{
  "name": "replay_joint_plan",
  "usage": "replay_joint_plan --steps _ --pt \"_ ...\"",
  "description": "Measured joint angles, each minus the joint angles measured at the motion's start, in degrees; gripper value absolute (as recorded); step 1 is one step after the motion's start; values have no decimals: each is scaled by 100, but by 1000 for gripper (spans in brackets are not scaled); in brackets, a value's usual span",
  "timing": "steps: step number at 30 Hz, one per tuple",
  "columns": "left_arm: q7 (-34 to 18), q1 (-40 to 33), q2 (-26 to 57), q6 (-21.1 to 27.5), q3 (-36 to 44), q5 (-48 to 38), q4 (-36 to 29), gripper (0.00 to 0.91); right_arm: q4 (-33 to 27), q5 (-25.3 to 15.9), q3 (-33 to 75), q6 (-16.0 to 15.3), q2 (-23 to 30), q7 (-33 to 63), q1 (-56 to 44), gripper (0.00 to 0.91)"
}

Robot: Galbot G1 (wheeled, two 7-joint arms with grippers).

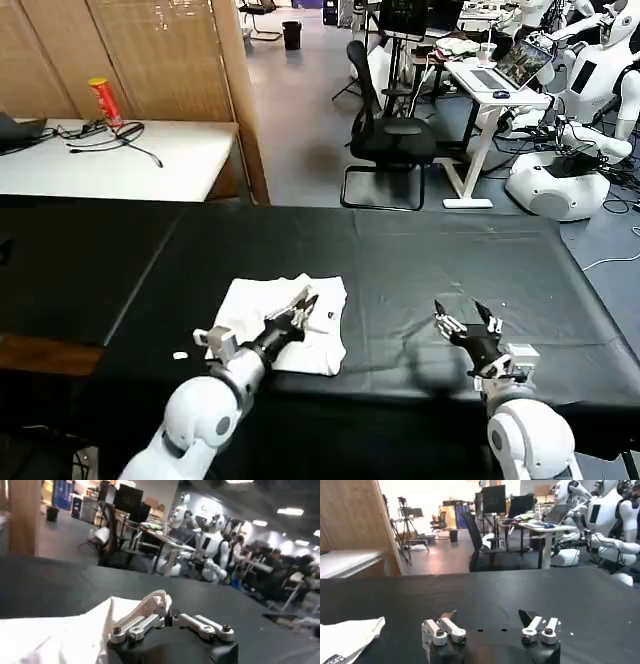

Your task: Fold and organize the clothes.

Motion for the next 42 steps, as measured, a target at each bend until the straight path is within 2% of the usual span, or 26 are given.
replay_joint_plan --steps 5,6,13,21,26,34,42 --pt "94 -64 -116 -153 76 540 228 0 20 0 -33 1 -39 -44 -8 878" --pt "95 -70 -144 -182 84 623 297 878 20 0 -51 3 -57 -56 -4 878" --pt "122 -64 -326 -182 229 641 532 878 -17 13 -188 26 -182 -114 77 878" --pt "75 52 -456 12 197 -391 352 878 -151 296 -653 18 -492 -305 312 878" --pt "113 85 -291 -259 -69 -49 106 878 -314 314 -1212 23 -736 -476 626 878" --pt "104 370 315 -462 -784 747 -84 878 -701 -227 -2354 72 -790 -782 1276 878" --pt "111 732 354 -530 -1152 1195 -139 878 -1381 -625 -3305 80 -713 -811 2111 878"
